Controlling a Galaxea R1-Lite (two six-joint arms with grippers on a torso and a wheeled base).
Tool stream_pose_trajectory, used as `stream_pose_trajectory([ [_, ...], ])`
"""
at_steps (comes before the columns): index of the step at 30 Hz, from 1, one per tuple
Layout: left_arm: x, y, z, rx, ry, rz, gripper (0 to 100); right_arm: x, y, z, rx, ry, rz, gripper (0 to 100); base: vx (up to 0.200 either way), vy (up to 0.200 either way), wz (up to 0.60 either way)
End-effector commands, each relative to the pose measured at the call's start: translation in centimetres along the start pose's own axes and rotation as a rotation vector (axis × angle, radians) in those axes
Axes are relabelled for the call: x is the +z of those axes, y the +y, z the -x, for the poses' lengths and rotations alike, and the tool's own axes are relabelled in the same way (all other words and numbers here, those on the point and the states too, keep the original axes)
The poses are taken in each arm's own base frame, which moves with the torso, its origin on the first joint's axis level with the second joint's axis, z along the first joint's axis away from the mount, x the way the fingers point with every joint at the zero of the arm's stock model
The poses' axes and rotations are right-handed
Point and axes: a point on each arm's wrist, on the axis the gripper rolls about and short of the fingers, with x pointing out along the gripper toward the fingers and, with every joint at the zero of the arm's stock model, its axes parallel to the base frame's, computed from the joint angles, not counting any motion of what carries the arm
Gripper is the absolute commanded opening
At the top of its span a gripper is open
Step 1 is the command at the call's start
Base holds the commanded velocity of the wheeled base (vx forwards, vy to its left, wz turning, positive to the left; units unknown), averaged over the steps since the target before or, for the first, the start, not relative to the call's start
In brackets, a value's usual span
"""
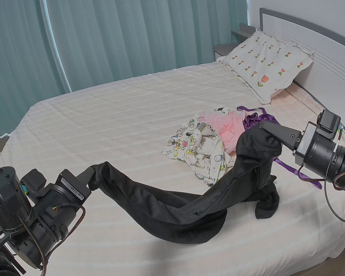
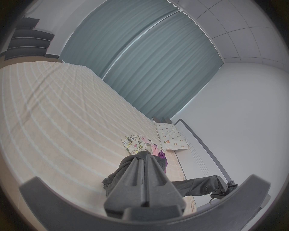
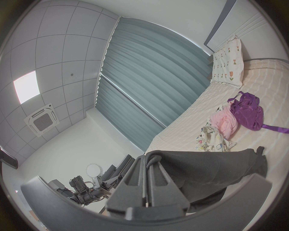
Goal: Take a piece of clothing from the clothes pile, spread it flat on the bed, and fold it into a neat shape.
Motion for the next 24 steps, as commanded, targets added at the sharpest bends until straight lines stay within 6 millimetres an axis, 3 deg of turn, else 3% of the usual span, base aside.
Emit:
stream_pose_trajectory([
  [1, 0.24, -0.07, 0.14, -0.005, -0.01, 0.003, 0, 0.05, 0.12, 0.0, 0.005, -0.002, 0.001, 0, 0.0, 0.2, 0.0],
  [24, -0.09, -0.1, 0.13, -0.008, 0.006, 0.003, 0, -0.11, 0.75, -0.39, 0.033, 0.005, -0.002, 0, 0.0, 0.2, 0.0],
])
